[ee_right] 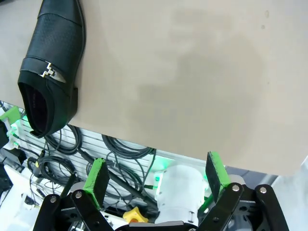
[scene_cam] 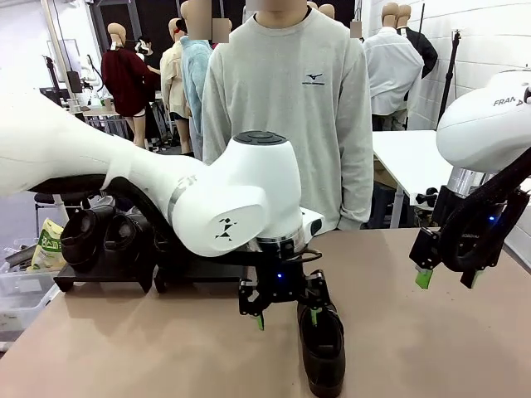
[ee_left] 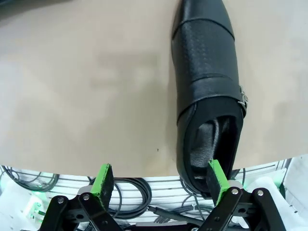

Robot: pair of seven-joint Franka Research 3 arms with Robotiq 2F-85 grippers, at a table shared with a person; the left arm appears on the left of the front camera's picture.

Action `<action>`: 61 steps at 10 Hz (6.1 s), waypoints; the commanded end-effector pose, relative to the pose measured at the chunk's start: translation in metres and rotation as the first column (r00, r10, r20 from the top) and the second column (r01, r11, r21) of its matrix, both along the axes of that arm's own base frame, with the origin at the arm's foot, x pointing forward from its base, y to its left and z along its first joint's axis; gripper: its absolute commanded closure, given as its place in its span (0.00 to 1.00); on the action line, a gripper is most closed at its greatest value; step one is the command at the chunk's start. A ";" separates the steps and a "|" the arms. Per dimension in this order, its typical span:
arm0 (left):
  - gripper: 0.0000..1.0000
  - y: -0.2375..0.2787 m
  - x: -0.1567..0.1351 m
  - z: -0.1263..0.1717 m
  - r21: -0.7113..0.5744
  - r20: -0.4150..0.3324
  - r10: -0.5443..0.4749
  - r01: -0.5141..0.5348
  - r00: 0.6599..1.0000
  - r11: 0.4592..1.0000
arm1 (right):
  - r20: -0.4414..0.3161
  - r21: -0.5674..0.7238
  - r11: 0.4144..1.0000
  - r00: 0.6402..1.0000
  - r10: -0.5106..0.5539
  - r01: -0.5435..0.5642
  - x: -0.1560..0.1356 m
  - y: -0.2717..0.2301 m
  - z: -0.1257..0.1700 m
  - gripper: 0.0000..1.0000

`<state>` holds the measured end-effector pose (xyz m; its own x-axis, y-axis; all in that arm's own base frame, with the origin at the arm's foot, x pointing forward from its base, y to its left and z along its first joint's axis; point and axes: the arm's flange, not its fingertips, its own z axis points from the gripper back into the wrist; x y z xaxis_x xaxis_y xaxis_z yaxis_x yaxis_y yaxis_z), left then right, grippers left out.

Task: Organize the shoes by placing them on the stand.
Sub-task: Place the Shoe from the middle of the table onto the Shoes Stand.

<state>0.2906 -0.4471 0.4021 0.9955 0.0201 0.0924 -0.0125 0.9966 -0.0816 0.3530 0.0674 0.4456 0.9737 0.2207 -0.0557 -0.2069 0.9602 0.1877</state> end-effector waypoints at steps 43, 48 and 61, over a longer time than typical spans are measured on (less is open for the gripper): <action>1.00 0.194 0.163 0.046 0.047 0.277 0.032 -0.047 0.960 0.998 | -0.004 -0.015 1.000 1.000 0.010 -0.010 0.000 -0.002 0.002 0.00; 1.00 0.187 0.177 0.036 0.070 0.333 -0.002 -0.023 0.943 0.997 | -0.004 -0.015 1.000 1.000 0.010 -0.010 0.000 -0.002 0.002 0.00; 1.00 0.186 0.196 0.011 0.058 0.230 0.072 -0.088 0.971 0.994 | -0.004 -0.015 1.000 1.000 0.010 -0.010 0.000 -0.002 0.002 0.00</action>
